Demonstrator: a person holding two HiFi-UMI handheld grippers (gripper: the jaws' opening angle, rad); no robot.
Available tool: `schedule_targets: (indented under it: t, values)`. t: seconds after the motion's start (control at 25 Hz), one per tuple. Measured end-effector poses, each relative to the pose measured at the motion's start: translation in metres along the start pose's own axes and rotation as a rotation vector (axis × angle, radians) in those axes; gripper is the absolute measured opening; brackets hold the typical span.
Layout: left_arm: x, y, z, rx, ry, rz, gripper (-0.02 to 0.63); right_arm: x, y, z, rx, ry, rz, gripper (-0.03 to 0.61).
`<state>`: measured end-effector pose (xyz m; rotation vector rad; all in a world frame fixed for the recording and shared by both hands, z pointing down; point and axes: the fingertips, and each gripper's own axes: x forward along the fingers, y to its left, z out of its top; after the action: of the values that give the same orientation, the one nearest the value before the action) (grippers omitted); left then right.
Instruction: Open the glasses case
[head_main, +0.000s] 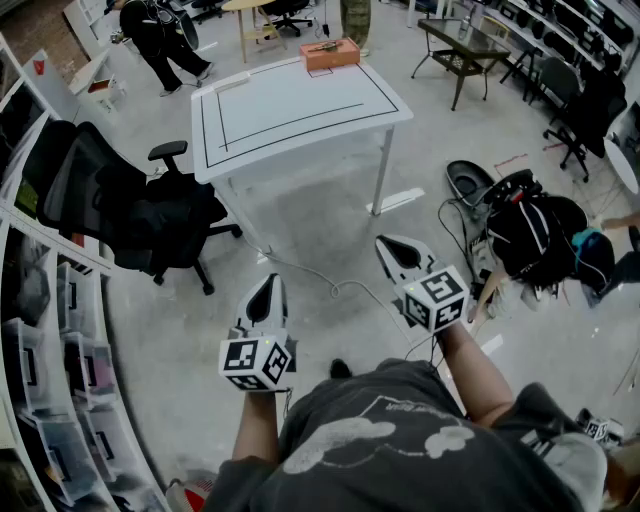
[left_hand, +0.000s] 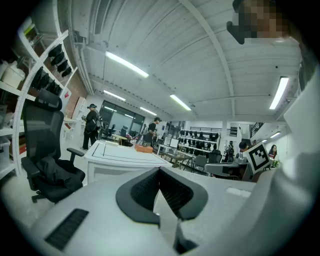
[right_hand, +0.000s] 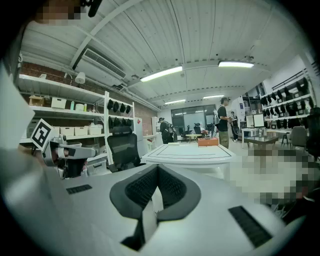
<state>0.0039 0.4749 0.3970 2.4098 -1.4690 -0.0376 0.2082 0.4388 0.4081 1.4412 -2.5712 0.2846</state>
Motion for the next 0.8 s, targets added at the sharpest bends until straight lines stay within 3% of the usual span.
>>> schedule_targets:
  t: [0.44, 0.8]
  values:
    - [0.0, 0.01, -0.002, -0.026, 0.014, 0.002, 0.002, 0.012, 0.007, 0.005, -0.018, 0.008, -0.002, -0.002]
    - [0.01, 0.042, -0.008, -0.047, 0.047, -0.015, 0.002, 0.036, 0.002, -0.014, 0.1, 0.007, -0.078, 0.0]
